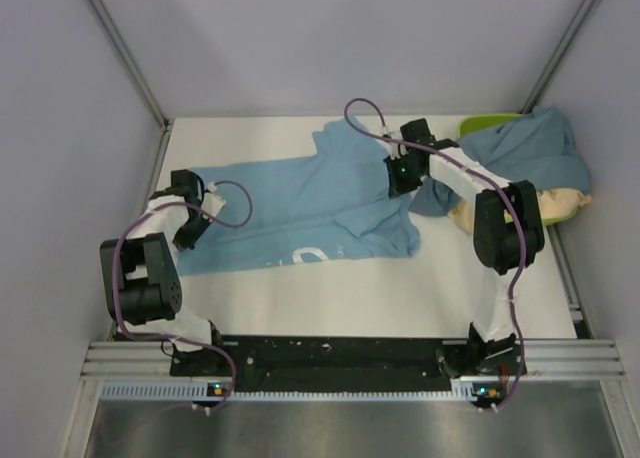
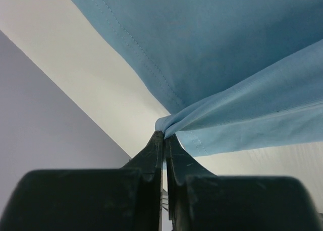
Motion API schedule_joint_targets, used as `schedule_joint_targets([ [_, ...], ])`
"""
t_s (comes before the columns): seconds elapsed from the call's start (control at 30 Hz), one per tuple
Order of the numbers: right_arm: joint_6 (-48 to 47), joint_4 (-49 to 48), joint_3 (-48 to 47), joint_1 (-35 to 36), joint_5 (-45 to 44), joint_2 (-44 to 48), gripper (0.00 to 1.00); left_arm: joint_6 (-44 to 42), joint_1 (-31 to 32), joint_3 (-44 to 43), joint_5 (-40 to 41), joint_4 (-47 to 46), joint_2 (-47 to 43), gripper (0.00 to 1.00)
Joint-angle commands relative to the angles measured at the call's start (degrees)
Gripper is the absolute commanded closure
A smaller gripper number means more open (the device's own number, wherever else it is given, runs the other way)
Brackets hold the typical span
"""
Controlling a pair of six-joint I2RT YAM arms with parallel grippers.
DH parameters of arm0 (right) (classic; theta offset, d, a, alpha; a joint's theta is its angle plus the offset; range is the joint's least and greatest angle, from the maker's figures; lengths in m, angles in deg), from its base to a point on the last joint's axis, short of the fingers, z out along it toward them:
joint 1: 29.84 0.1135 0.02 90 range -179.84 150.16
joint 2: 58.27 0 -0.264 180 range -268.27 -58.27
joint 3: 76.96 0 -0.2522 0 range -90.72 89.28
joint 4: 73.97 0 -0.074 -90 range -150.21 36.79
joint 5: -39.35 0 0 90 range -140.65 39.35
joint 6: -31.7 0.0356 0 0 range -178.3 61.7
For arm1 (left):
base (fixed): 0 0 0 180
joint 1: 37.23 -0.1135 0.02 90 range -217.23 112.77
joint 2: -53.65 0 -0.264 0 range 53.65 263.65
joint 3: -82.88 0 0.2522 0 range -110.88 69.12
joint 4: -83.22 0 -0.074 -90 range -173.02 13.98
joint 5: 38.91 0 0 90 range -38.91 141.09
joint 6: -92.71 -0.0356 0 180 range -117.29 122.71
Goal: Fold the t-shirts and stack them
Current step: Fold the flattened tshirt in 1/3 of the way
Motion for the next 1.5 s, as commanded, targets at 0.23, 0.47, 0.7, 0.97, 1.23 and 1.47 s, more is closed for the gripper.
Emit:
schedule_joint_targets([
  [0.23, -2.74, 0.37, -4.73, -0.2, -4.06, -1.96, 1.0, 2.4, -0.04, -4.11, 3.15, -6.79, 1.89, 0.79],
  [0.47, 4.9, -0.33, -13.33, -0.11, -0.37, -8.2, 0.96, 5.48, -1.53, -7.96, 9.49, -19.98, 0.31, 0.45],
  [0.7, 9.83, -0.24, -22.31, -0.46, -6.59, -12.08, 0.48, 5.23, -1.27, -13.61, -5.35, -11.03, -4.42, 0.37],
  [0.97, 10.53, 1.95, 1.11, -1.87, -9.94, 10.22, 0.39, -17.69, -1.27, 4.21, -18.46, 5.93, -19.97, 0.33],
  [1.23, 16.51, -2.34, 25.66, -1.96, 0.42, 19.31, 0.36, -21.93, -1.18, 15.65, -14.42, -2.3, -19.38, 0.05],
  [1.47, 18.27, -6.48, 28.13, -3.01, -3.52, 13.94, 0.59, -19.74, -1.18, 19.09, -7.75, -12.78, -13.23, 0.38],
])
